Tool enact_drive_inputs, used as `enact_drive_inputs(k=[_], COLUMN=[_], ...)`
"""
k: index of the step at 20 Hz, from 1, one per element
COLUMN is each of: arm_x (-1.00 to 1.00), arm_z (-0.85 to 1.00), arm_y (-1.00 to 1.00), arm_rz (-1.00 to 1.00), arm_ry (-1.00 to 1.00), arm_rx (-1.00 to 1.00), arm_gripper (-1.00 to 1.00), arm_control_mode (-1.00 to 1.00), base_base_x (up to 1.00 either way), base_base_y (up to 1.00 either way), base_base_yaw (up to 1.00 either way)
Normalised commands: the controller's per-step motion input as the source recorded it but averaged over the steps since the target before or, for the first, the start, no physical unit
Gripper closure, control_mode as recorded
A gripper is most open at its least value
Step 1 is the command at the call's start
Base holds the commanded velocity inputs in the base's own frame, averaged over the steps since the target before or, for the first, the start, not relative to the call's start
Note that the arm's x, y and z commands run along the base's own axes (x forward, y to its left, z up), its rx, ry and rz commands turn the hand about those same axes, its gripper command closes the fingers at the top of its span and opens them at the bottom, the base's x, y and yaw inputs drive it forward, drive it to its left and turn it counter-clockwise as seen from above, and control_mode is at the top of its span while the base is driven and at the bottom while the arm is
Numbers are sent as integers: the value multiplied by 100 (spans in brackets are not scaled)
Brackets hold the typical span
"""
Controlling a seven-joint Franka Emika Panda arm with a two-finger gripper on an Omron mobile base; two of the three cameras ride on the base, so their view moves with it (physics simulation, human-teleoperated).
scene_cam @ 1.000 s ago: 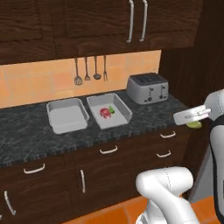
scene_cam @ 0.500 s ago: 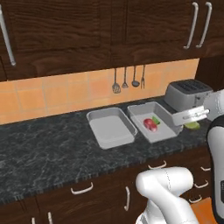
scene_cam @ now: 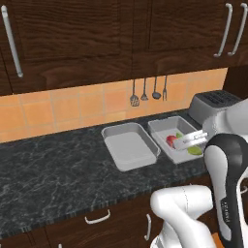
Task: Place one lemon wedge and one steak in each tupperware on the nearby counter, to pack two identical lunches.
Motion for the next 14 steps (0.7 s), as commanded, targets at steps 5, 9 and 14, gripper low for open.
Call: enact_drive_inputs(k=[5, 9, 14], arm_x=[96, 100, 100], arm_z=[-74, -26, -18], arm_y=[38, 18, 0], arm_rz=[-1, 0, 6], arm_ry=[0, 0, 6], arm_rx=[0, 0, 0], arm_gripper=[100, 100, 100], arm_control_mode=[-100, -100, -100], base_base_x=[0, 0, 0], base_base_y=[0, 0, 0], base_base_yaw=[0, 0, 0])
